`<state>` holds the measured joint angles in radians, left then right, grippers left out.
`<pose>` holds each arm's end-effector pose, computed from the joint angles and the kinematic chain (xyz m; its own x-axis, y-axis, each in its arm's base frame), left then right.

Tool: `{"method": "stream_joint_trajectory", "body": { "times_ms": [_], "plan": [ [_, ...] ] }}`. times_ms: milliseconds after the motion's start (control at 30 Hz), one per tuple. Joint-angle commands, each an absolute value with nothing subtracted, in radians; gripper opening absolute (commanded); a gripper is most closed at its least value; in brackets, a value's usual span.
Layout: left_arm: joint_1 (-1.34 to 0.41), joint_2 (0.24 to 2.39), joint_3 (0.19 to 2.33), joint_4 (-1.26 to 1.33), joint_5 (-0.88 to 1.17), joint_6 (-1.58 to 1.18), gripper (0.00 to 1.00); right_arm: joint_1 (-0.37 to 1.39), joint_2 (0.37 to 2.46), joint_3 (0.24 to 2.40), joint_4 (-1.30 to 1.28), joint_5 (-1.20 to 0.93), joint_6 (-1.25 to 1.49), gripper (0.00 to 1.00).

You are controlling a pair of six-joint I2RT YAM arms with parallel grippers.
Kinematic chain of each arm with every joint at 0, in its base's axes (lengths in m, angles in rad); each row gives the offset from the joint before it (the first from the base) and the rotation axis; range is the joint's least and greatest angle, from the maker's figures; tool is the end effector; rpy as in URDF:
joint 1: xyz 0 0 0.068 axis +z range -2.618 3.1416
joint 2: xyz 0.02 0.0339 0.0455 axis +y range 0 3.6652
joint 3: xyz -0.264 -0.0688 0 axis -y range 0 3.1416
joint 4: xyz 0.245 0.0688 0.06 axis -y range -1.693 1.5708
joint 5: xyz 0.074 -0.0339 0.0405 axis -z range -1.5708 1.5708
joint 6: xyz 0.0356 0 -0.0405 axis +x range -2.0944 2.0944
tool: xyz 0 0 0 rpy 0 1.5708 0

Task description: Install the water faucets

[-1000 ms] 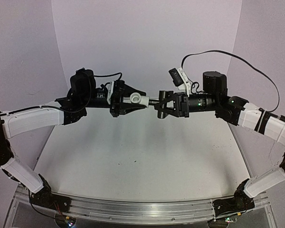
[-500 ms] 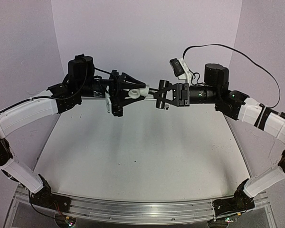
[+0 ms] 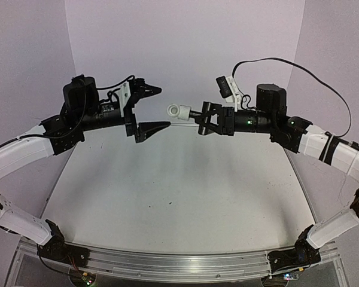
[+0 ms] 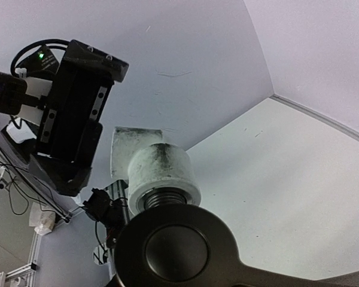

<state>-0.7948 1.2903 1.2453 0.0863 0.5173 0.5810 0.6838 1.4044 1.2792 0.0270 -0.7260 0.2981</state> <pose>0.1970 -0.2259 0.4204 0.5546 0.1159 -0.8240 0.7920 0.2303 0.5655 0.2385 0.2249 0.3929 -0.3618 -0.0115 -0.9322 -0.9188 0.1734 0.3545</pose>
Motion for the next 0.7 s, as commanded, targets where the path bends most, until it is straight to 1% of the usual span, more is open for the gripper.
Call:
{"method": "stream_joint_trajectory", "body": {
  "times_ms": [0,133,267,367,533,667],
  "plan": [
    [-0.792,1.144,1.147,0.11,0.475,0.2,1.0,0.681,1.381,1.264,0.147,-0.642,0.186,0.0],
    [-0.79,1.031,1.056,0.106,0.448,-0.005,1.0,0.681,1.397,1.216,0.189,-0.599,0.134,0.0],
    [-0.784,1.006,0.985,0.098,0.355,-0.254,1.0,0.681,1.418,1.192,0.197,-0.56,0.059,0.0],
    [-0.765,1.052,0.98,0.097,0.444,-0.476,1.0,0.681,1.424,1.17,0.197,-0.571,-0.038,0.0],
    [-0.71,1.232,1.05,0.105,0.594,-0.91,0.99,0.692,1.394,1.092,0.221,-0.638,-0.265,0.0],
    [-0.677,1.328,1.054,0.182,0.739,-1.02,0.99,0.705,1.393,1.074,0.221,-0.621,-0.343,0.0]
  ]
}}
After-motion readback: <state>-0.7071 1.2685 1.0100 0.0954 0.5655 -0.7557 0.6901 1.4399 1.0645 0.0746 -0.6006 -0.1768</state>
